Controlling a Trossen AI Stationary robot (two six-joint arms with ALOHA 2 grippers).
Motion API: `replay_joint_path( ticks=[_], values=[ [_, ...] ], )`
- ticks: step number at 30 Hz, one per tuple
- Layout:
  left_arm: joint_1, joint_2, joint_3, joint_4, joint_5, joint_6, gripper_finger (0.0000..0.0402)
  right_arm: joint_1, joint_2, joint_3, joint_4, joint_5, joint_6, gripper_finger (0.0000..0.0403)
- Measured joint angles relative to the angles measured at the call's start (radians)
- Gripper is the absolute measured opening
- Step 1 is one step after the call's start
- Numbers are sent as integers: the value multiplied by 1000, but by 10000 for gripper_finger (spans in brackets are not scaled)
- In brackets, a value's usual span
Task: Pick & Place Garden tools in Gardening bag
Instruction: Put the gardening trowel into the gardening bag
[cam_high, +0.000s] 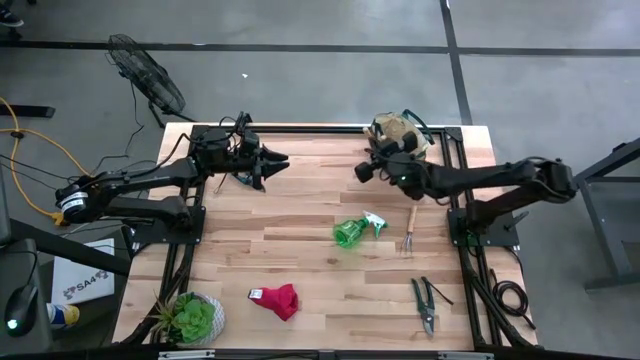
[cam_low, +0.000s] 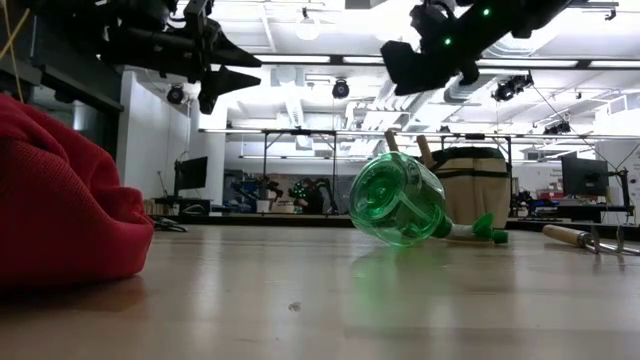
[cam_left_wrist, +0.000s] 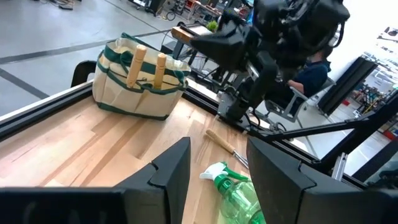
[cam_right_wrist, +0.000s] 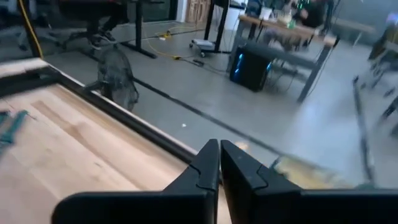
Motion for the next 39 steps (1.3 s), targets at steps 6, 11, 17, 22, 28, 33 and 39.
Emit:
replay_joint_path(
  ticks=[6, 11, 17, 22, 28, 33, 39],
  values=[
    [0, 0, 0, 0, 0, -8, 154, -76, -78, 41, -101, -106, 22, 79],
    [0, 0, 0, 0, 2, -20, 154, -194, -52, 278, -549, -369, 202, 159],
    [0, 0, 0, 0, 3, -25, 154, -274, 64, 564, -805, -492, 260, 205],
    [0, 0, 0, 0, 4, -26, 154, -303, 209, 784, -993, -519, 278, 202],
    [0, 0, 0, 0, 4, -32, 154, -302, 379, 974, -1178, -520, 324, 199],
    [0, 0, 0, 0, 4, -51, 154, -302, 456, 1011, -1235, -553, 437, 199],
    [0, 0, 0, -1, 4, -63, 154, -303, 495, 1012, -1265, -563, 503, 199]
  ],
)
